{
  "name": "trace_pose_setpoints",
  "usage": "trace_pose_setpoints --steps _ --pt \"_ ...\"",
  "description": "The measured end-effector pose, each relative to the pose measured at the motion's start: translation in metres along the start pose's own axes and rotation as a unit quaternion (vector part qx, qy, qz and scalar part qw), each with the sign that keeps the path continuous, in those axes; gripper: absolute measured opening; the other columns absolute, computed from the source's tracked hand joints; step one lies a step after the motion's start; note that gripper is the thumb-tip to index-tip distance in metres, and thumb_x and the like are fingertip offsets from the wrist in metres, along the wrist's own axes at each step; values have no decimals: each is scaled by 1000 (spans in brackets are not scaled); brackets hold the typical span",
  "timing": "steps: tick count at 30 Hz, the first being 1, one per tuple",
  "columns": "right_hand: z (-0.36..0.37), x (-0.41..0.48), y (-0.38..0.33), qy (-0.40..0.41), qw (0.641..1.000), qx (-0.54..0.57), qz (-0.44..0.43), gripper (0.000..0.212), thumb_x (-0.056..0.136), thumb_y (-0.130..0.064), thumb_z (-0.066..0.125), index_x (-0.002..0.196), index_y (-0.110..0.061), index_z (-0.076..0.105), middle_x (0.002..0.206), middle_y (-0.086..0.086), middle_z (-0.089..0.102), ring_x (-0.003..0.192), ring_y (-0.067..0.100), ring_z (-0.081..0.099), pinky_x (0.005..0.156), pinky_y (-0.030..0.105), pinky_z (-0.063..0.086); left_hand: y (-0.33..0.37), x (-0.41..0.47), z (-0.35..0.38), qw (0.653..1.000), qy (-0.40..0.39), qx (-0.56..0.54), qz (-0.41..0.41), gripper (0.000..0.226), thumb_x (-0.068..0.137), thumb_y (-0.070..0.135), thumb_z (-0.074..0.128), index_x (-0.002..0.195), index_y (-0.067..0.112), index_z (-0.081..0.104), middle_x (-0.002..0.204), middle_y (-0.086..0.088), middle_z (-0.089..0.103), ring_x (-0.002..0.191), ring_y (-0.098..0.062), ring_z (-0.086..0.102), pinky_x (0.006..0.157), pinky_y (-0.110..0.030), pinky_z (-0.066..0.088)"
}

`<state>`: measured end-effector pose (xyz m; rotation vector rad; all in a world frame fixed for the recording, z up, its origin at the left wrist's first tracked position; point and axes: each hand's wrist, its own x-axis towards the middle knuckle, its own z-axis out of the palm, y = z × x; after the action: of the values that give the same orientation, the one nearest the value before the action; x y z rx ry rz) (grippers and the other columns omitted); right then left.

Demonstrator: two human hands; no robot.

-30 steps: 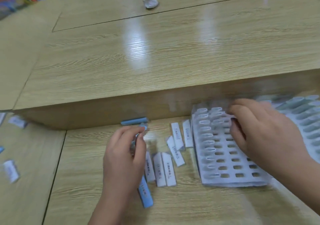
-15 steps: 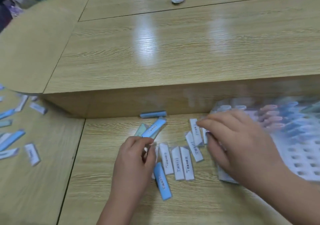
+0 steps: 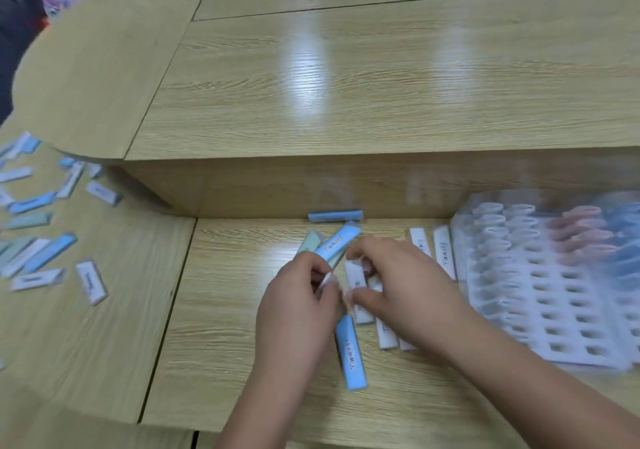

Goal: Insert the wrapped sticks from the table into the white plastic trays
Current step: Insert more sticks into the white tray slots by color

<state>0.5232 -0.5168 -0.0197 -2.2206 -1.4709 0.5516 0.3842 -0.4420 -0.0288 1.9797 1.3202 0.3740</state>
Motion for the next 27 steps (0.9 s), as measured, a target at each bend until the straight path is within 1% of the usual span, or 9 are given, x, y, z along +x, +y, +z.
trace_pose_setpoints --steps 2,5,8,12,14,16,19,22,27 --pt "-5 1 -2 37 994 98 26 27 83 -37 72 103 -38 54 82 -15 60 78 2 57 70 31 49 2 1 -5 997 16 -68 -13 14 86 24 70 85 34 61 81 20 67 73 1 63 68 -25 53" --pt "-25 -1 -2 86 969 228 33 15 85 -35 69 96 -39 59 84 -15 63 70 3 60 65 26 51 14 3 -18 986 29 -163 0 17 89 25 72 89 40 63 88 22 67 71 0 66 60 -15 50" --pt "-62 -14 14 152 944 290 21 16 83 -45 66 97 -37 64 86 -11 66 68 6 62 62 25 54 39 -1 -28 979 -20 -201 24 22 93 31 66 94 50 56 91 16 67 58 -10 68 50 -21 48" --pt "-116 -47 54 248 932 261 38 26 80 -53 65 98 -36 66 89 -7 71 71 14 69 58 42 59 77 -9 -24 981 -99 -150 72 26 95 40 58 111 57 46 99 21 65 54 -11 64 52 -29 52" --pt "-134 -64 72 285 923 248 68 25 77 -56 65 96 -40 65 90 -9 72 73 13 72 64 34 61 93 -11 -14 980 -130 -90 117 33 97 41 51 124 57 39 108 33 57 72 3 64 66 -16 50" --pt "-143 -78 88 292 920 243 93 18 80 -53 68 95 -43 64 87 -12 73 73 9 72 59 20 56 109 -15 -3 973 -159 -21 165 46 101 39 43 138 59 24 119 43 45 98 28 45 77 1 38" --pt "-142 -90 105 271 933 213 99 12 85 -32 69 93 -40 64 84 -17 72 71 1 69 52 10 49 132 -20 11 961 -201 15 188 52 103 32 38 140 59 16 125 49 28 106 40 23 81 11 25" --pt "-131 -91 112 265 935 220 87 23 85 -16 70 89 -37 64 85 -19 70 67 -2 66 54 3 43 146 -22 24 965 -184 -1 188 38 99 31 49 121 58 33 111 42 44 101 20 47 67 -9 44" --pt "-114 -82 116 226 961 151 51 23 86 -19 71 87 -38 58 89 -15 66 81 1 66 64 9 48 147 -16 40 979 -76 -47 185 24 85 37 71 94 48 52 84 20 59 70 -1 57 58 -20 43"
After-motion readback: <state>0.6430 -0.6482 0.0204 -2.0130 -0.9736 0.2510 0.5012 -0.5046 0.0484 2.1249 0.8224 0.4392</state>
